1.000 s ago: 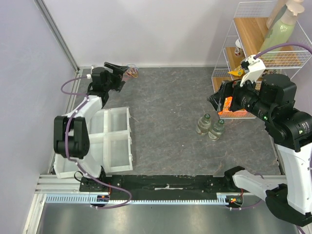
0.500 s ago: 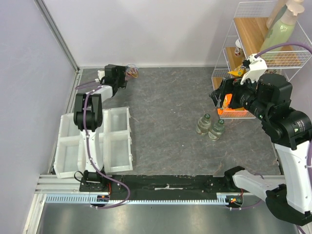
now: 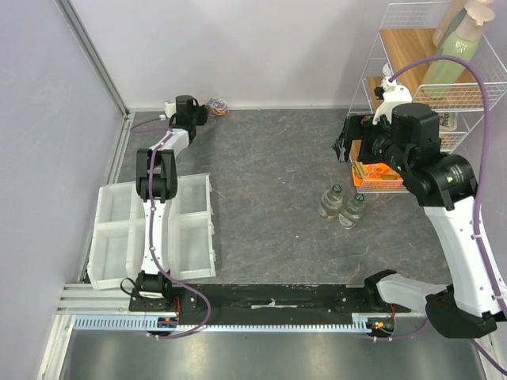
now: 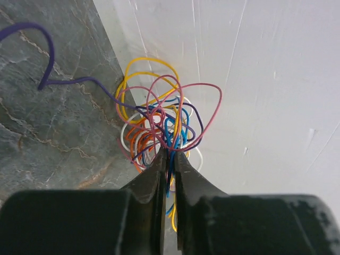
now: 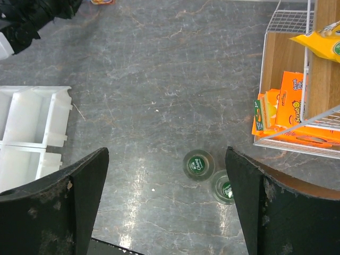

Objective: Untangle the cables

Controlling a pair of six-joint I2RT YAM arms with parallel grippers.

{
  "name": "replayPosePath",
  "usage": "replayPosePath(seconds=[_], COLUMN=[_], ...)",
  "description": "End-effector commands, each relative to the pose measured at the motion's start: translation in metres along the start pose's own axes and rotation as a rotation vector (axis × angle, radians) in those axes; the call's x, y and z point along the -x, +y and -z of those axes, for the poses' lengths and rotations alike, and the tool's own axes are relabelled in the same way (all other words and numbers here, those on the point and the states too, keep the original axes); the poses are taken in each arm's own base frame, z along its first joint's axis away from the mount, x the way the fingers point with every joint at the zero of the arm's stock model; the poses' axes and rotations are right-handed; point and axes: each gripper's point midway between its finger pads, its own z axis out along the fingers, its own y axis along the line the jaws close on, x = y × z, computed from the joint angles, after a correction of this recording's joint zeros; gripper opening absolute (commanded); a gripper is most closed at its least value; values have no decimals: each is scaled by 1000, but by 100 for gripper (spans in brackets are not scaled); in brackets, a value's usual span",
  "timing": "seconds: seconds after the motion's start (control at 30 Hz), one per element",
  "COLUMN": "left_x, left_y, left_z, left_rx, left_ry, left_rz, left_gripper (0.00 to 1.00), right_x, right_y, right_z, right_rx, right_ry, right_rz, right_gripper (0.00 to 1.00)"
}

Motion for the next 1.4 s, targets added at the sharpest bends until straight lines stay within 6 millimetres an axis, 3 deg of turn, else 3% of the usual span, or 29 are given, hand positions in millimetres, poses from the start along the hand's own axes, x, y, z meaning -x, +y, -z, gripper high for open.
replayPosePath(seconds=[0.0,0.1,0.17,0.2,0.23,0.47,0.63,0.73,0.93,1.07,1.17,1.2,1.23,1.3,1.37], left_x=[-6,-29,-43,-49,-57,-121,-161,-181,-221,-240,-239,-238,-237,-235,-228], left_y=[-34,-49,-45,-60,-58,-11,14,30,67,85,97,98,100,108,119], left_z=[20,59,90,115,135,271,358,398,452,470,478,482,486,498,505], left_rx=[-63,-99,-99,-133,-135,-131,-193,-217,-236,-231,-193,-190,-184,-163,-127], left_ry=[38,144,199,214,237,444,600,679,810,896,919,932,949,1005,1033], left_rz=[-163,-291,-369,-420,-463,-781,-910,-949,-1013,-1077,-1112,-1101,-1094,-1096,-1106], left_gripper=[10,2,2,2,2,2,2,2,2,3,8,13,28,43,51], right_x=[4,-14,-26,-36,-43,-117,-139,-151,-176,-180,-192,-198,-207,-220,-231], right_y=[3,5,6,3,7,4,24,43,67,79,90,93,96,104,112], right_z=[-8,-19,-24,-29,-31,-56,-60,-62,-79,-90,-93,-92,-90,-88,-83], right_rx=[10,33,48,40,64,70,149,202,250,266,284,288,289,302,320], right_ry=[10,87,126,156,179,377,408,438,501,508,536,549,562,561,554], right_rz=[36,65,79,75,72,71,70,81,116,94,62,65,69,93,126], right_gripper=[98,98,98,98,98,98,98,98,98,98,98,98,98,98,98])
